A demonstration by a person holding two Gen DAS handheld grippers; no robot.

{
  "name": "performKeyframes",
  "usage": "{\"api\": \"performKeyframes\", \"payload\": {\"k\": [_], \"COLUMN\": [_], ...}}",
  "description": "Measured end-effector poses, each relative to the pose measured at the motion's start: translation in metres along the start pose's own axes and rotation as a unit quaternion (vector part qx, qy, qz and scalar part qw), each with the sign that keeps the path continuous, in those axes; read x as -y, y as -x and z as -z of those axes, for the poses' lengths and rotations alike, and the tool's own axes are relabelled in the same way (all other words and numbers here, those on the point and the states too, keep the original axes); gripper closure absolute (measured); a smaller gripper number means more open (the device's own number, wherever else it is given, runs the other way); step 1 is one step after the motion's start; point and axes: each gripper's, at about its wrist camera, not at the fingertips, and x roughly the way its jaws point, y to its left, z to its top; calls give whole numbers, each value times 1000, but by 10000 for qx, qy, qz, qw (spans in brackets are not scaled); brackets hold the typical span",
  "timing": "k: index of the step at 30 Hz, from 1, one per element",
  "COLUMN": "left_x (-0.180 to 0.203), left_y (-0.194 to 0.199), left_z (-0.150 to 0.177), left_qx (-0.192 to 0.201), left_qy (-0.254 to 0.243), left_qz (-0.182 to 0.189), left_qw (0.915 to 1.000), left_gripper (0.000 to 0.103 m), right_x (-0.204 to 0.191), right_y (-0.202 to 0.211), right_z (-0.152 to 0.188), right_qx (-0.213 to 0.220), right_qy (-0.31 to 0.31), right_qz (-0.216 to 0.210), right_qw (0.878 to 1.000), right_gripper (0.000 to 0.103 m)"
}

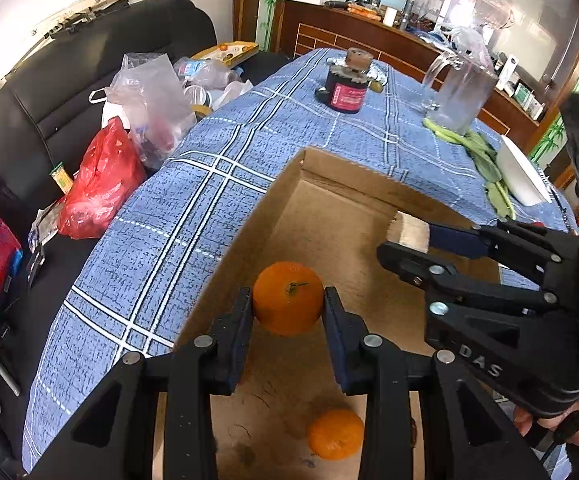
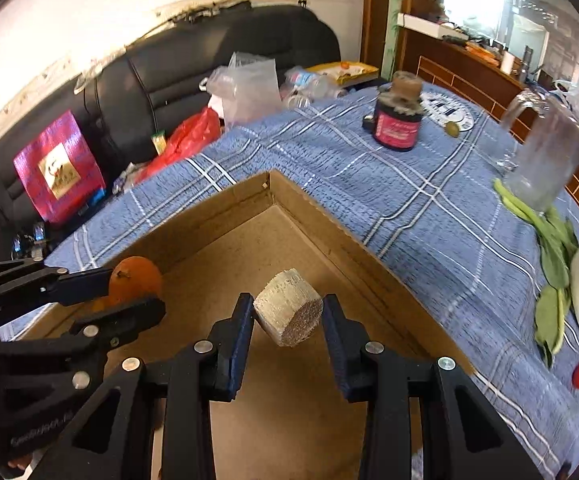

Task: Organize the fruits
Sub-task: 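Carry the mandarin and white cube into the tray and open both grippers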

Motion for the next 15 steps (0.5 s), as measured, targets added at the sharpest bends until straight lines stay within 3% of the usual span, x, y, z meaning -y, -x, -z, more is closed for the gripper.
{"api": "performKeyframes", "payload": {"k": [15], "left_x": [-10], "left_y": [-25], "left_z": [-2], "left_qx": [-264], "left_qy": [77], "left_qz": [-31], "left_qw": [9996], "left_gripper": [69], "right_x": [8], "right_y": [-30], "right_z": [-6], "right_qx": [-367], "right_qy": [-47], "right_qz": [116], "right_qw": [9993], "right_gripper": [65]}}
